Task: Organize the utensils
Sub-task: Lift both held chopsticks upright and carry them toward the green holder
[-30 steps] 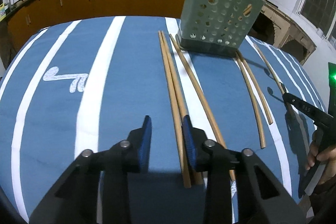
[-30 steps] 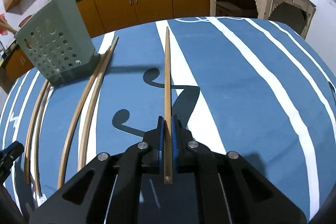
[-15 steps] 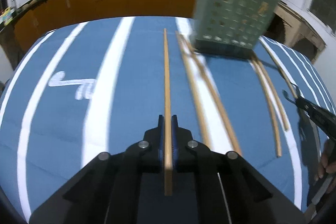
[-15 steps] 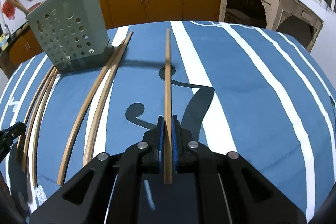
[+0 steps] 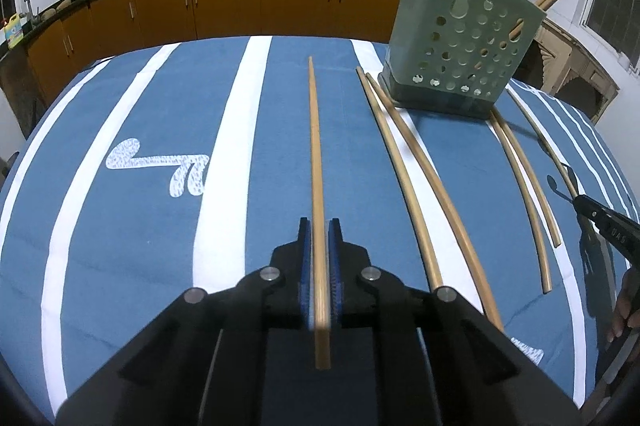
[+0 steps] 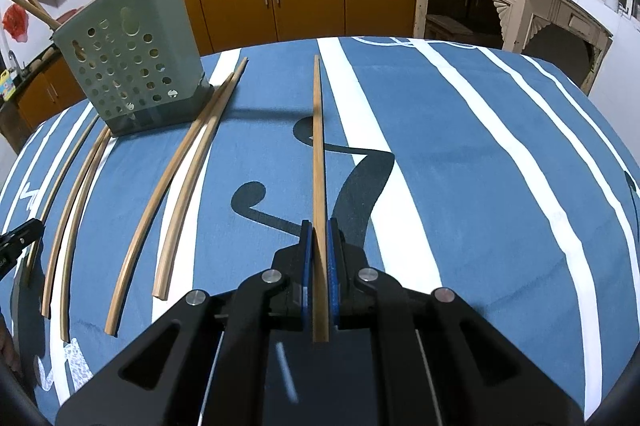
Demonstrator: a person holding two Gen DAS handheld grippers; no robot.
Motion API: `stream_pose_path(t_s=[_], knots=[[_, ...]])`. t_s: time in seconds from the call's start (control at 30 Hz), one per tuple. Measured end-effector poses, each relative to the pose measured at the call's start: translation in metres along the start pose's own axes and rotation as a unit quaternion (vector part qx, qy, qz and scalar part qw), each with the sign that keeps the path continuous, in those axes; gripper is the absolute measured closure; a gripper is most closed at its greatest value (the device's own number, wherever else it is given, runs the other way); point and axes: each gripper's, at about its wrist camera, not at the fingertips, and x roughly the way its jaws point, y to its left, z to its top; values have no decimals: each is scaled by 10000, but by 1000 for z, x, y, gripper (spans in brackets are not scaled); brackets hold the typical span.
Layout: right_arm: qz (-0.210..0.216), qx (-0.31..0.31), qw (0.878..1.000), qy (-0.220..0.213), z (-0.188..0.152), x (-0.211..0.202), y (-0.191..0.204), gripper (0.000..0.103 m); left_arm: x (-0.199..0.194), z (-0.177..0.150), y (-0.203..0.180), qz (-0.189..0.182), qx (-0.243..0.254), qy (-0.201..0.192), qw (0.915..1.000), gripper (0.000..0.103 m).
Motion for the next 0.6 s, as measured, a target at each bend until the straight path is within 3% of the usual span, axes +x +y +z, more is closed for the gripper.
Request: stream_pose_path(t_s=[0.6], knots=[[111, 20, 9999, 20, -12, -10, 2, 95, -12, -16, 0, -37, 41, 11, 10000, 92]])
